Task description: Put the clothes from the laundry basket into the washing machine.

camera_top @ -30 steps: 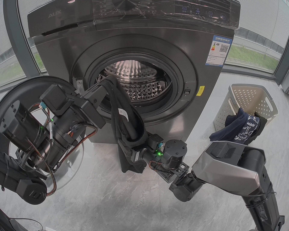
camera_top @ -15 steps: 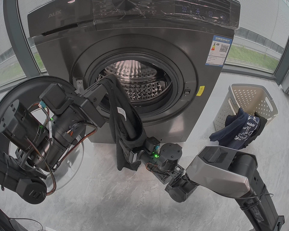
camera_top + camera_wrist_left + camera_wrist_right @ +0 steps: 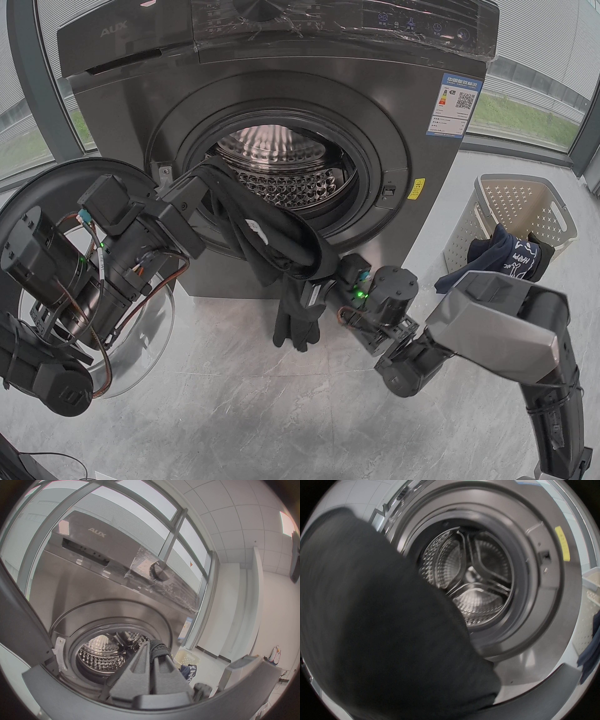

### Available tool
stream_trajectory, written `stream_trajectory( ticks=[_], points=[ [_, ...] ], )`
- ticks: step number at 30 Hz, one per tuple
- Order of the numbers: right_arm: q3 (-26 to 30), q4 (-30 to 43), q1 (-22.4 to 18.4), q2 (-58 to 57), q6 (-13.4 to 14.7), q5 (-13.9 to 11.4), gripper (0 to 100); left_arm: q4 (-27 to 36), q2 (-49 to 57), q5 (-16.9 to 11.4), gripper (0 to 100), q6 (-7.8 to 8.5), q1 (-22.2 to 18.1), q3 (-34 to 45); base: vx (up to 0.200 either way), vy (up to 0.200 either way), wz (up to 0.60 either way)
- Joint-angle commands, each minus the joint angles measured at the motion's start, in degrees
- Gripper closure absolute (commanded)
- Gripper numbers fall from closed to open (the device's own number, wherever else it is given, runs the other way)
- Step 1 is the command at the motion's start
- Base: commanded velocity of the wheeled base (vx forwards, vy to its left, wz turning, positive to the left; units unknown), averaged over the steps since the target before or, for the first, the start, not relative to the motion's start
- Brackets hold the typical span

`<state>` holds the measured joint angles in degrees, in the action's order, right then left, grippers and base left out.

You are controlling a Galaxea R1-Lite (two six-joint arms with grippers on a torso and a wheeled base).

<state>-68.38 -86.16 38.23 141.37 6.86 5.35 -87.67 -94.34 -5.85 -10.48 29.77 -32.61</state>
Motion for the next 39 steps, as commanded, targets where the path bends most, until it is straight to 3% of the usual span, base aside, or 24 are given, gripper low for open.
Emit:
stream_trajectory(
  ticks=[1, 7, 15, 28, 29, 39],
  points=[
    [2.5, 0.3, -3.1, -7.9, -0.3, 0.0, 100, -0.2, -3.5, -0.4, 100, 0.11, -4.5, 1.5, 0.000, 0.000, 0.00],
    [6.0, 0.2, -2.5, -10.8, -0.2, 0.0, 100, -0.2, -7.3, -0.8, 100, 0.29, -5.8, 4.7, 0.000, 0.000, 0.00],
    [5.7, 0.4, 0.3, -11.6, -0.1, 0.0, 100, -1.1, -15.7, -0.8, 100, 3.72, -5.2, 9.6, 0.000, 0.000, 0.00],
    [5.5, 0.6, 2.3, -11.1, 0.0, 0.1, 100, -1.2, -17.5, -1.0, 100, 3.98, -5.3, 9.8, 0.000, 0.000, 0.00],
    [5.5, 0.6, 2.2, -11.1, 0.0, 0.1, 100, -1.2, -17.5, -1.4, 0, 4.16, -5.3, 9.8, 0.000, 0.000, 0.00],
    [5.2, 0.9, 1.2, -10.9, -0.1, 0.1, 100, -1.2, -17.5, -1.8, 0, 4.42, -4.9, 11.1, 0.000, 0.000, 0.00]
  ],
)
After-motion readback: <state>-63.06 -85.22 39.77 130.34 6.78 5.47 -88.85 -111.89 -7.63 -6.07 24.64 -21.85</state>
